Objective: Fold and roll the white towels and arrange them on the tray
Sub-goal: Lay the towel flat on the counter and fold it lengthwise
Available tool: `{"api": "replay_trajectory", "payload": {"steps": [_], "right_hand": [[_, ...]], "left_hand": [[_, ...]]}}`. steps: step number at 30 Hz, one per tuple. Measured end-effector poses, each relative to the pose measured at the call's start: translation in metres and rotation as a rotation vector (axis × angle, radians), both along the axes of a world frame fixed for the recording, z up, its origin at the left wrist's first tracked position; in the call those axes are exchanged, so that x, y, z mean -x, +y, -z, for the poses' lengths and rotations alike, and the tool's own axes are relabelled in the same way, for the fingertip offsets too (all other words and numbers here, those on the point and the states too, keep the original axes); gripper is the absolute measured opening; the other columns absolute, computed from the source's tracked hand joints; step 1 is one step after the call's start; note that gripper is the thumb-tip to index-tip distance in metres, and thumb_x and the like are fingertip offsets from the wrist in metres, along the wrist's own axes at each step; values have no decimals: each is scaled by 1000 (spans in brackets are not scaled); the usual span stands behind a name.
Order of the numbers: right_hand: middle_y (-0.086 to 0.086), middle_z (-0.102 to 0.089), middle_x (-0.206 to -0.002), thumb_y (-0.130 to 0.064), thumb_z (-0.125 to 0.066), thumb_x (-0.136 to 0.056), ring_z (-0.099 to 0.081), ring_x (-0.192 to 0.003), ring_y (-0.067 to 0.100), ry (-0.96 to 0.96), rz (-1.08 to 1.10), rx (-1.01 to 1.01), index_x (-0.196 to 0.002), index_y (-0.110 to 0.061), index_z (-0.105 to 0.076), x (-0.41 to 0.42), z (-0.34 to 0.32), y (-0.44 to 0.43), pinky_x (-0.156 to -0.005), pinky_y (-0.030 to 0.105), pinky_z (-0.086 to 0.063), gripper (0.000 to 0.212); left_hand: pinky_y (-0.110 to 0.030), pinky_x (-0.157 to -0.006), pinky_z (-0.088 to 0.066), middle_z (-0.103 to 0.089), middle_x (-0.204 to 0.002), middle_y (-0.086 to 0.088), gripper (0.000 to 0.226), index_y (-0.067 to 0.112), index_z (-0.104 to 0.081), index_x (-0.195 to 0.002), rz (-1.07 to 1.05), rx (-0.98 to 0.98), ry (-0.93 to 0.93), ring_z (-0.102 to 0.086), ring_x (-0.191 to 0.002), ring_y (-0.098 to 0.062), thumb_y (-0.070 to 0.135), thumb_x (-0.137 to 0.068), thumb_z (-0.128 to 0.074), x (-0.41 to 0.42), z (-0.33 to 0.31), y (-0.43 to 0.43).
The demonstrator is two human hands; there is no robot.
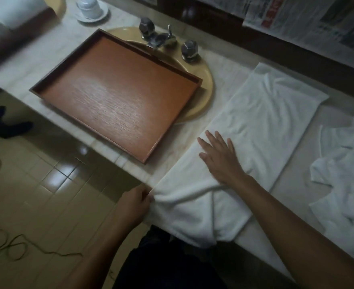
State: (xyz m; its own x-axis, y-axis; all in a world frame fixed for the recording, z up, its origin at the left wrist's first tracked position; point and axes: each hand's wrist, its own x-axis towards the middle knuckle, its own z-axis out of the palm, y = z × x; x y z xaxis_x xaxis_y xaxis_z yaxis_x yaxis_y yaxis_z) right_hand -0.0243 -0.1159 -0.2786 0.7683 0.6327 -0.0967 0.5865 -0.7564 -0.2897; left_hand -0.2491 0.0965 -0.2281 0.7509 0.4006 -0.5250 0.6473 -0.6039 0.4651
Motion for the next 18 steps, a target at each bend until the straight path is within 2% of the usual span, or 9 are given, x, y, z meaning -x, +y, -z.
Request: {"api": "replay_trajectory", "payload": {"steps": [3,6,9,11,14,18], "right_hand": [[10,-46,-157,-48,-37,-100,-36,-149,33,-48,193,-199,-147,-22,-54,6,-13,-13,-117,57,-30,56],[18,-59,-138,-36,-55,-97,-52,-127,40,-177,509,-336,-137,-12,-62,22,-27,-46,-103,52,-45,47],[26,-55,-132,-28,-68,-93,-52,-117,48,-105,881,-222,-136,-6,-56,41,-35,-83,-94,54,-45,49],[30,-53,-130,-33,-69,-93,-51,-118,49,18,1064,-91,-133,-1,-53,48,-37,-103,-94,55,-45,53],[24,-58,-128,-48,-62,-96,-54,-121,44,208,1169,64,-125,-3,-55,52,-38,-117,-97,52,-46,54],[19,-65,-124,-53,-61,-95,-61,-118,39,360,1164,33,-115,-9,-64,43,-38,-123,-96,45,-49,48]], "left_hand": [[-31,-64,-53,-64,-86,10,5,25,-62,-98,-25,-59,-146,-61,-75,-8,29,-100,-59,-12,-10,-13],[-41,-74,-60,-69,-98,5,18,24,-63,-116,-15,-38,-247,-66,-83,-14,34,-101,-58,-40,-8,-27],[-42,-84,-57,-71,-111,-6,26,19,-63,-122,56,-43,-297,-68,-98,-27,33,-101,-58,-81,-4,-41],[-38,-84,-54,-72,-106,-8,29,17,-63,-122,83,-55,-303,-67,-100,-30,34,-99,-59,-112,-3,-48],[-37,-78,-53,-73,-97,-10,31,15,-62,-118,92,-39,-267,-67,-95,-31,37,-96,-64,-151,-1,-53],[-28,-72,-42,-67,-88,-1,17,15,-69,-97,61,-12,-182,-62,-84,-26,32,-92,-68,-181,-2,-50]]}}
